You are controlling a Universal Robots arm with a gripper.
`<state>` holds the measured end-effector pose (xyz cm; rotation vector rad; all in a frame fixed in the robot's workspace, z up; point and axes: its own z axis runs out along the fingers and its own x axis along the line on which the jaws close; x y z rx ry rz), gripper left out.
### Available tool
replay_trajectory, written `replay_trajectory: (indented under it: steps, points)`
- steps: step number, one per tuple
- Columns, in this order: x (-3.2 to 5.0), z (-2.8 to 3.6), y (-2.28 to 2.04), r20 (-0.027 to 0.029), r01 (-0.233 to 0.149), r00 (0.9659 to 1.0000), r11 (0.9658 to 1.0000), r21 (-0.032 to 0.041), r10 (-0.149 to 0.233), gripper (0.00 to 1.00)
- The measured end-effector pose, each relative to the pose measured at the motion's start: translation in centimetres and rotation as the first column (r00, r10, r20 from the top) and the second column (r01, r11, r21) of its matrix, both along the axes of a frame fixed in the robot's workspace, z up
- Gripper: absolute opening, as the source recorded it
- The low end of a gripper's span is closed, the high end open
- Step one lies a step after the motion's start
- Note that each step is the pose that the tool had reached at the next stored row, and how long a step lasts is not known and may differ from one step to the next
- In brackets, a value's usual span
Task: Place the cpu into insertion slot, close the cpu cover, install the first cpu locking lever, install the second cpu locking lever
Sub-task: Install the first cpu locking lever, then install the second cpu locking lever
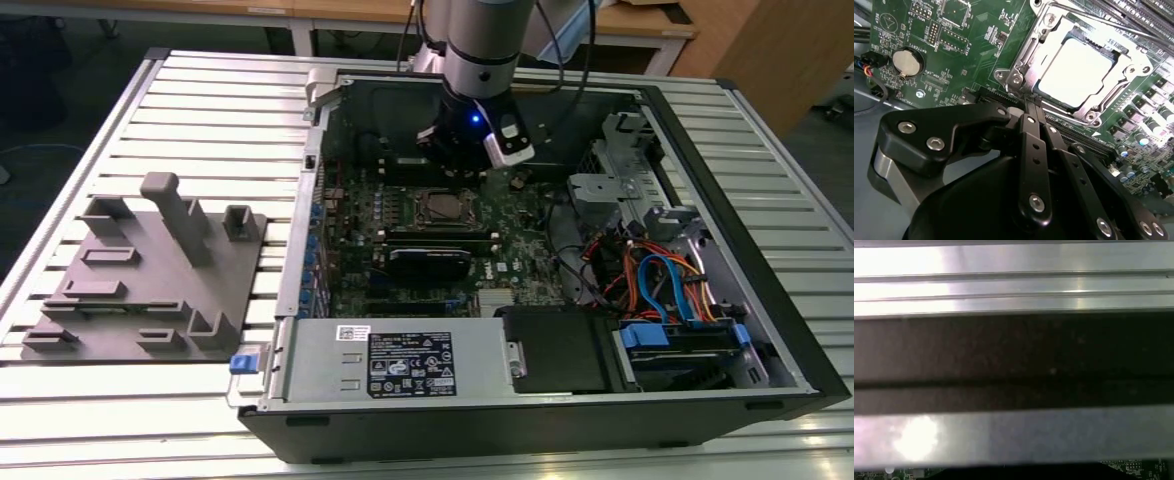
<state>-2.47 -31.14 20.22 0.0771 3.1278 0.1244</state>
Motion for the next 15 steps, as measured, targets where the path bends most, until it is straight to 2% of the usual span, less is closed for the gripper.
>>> replay_trajectory:
  steps: [5,11,15]
  points:
    - [0.00,0.00,-0.05,0.0000,0.000,1.0000,1.0000,-0.0002,0.000,0.11]
    - [0.00,0.01,-0.41,0.0000,0.000,1.0000,1.0000,-0.0004,0.000,0.11]
    - [0.00,0.01,-0.46,0.0000,0.000,1.0000,1.0000,-0.0005,0.000,0.11]
